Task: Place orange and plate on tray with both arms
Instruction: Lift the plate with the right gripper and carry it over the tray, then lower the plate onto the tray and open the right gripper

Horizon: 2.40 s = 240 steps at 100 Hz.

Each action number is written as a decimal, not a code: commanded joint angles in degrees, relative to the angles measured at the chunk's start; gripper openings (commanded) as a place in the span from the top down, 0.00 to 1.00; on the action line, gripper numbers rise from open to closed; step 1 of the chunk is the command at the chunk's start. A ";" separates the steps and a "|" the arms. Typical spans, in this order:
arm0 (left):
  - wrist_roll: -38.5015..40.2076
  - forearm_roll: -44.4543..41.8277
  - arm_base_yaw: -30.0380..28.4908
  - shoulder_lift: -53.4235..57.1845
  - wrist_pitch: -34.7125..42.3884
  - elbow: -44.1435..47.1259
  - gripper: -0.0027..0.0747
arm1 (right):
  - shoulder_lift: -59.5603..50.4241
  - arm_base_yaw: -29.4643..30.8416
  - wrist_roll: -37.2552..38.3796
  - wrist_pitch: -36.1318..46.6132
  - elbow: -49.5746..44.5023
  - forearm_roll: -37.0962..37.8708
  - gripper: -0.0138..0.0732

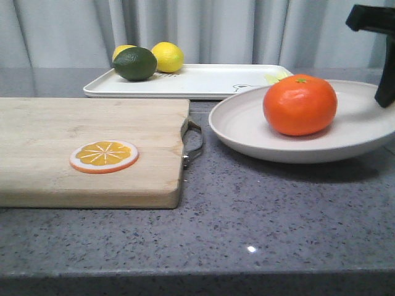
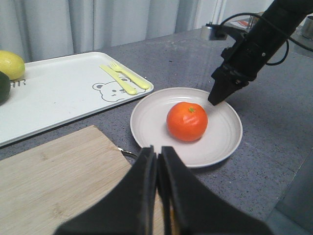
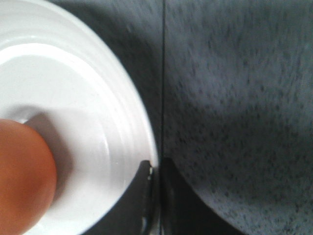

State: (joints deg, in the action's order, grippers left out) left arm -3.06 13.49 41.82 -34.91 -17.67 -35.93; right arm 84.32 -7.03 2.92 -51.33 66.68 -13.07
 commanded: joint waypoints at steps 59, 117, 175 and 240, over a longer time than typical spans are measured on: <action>-0.07 0.36 -0.13 0.07 4.87 -1.76 0.99 | 20.21 -0.01 -4.53 -6.81 40.05 -10.38 0.92; -0.07 0.36 -0.13 0.07 4.87 -1.76 0.99 | 41.24 -2.23 -2.92 -12.21 70.38 -10.39 0.92; -0.07 0.36 -0.13 0.07 4.96 -1.76 0.99 | 46.00 -2.23 -2.92 -4.75 71.33 -10.33 0.92; -0.07 0.36 -0.13 0.07 4.96 -1.76 0.99 | 47.52 -2.23 -2.92 -3.50 71.33 -10.26 0.90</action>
State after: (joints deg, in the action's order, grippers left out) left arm -3.06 13.49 41.82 -34.91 -17.35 -35.93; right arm 135.87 -9.50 0.30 -57.37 136.10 -21.72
